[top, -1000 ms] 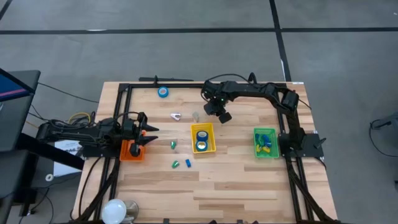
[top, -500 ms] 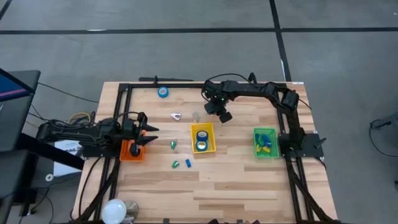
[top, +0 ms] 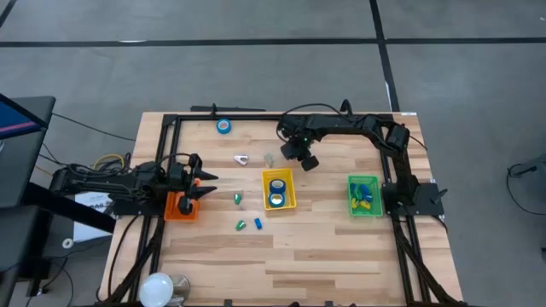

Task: Pick and place Stapler, Stapler remover, tape
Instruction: Put the pink staple remover into the orange basket

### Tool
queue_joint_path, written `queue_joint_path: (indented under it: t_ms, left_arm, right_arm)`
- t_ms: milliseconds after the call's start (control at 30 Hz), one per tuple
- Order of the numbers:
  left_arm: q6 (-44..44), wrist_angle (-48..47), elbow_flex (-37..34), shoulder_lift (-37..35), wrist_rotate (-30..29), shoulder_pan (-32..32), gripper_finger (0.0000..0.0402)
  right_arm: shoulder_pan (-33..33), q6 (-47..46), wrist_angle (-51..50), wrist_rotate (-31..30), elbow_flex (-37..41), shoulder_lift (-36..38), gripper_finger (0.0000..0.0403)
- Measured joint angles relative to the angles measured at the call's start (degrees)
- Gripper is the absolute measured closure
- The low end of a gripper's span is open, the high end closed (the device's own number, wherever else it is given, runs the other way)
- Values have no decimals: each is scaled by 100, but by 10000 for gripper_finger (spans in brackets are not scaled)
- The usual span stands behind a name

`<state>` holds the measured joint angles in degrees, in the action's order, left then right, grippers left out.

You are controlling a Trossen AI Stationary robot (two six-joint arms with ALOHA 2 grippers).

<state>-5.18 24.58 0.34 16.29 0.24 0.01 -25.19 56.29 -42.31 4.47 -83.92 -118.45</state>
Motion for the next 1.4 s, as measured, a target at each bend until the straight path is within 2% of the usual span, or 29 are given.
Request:
queue_joint_path:
  t_ms: [167, 567, 967, 1400]
  left_arm:
    - [1, 0, 0, 0, 1, 0, 252]
    - [-2, -2, 0, 0, 0, 1, 252]
    - [-1, -2, 0, -2, 1, 0, 252]
    - [0, -2, 0, 0, 0, 0, 252]
  right_arm:
    - [-30, -105, 73, -2, 0, 0, 312]
    - [-37, -144, 37, -2, -2, 20, 399]
    - [-39, -236, -113, -4, 5, 236, 402]
    - [103, -264, 348, -47, 1, 1426, 403]
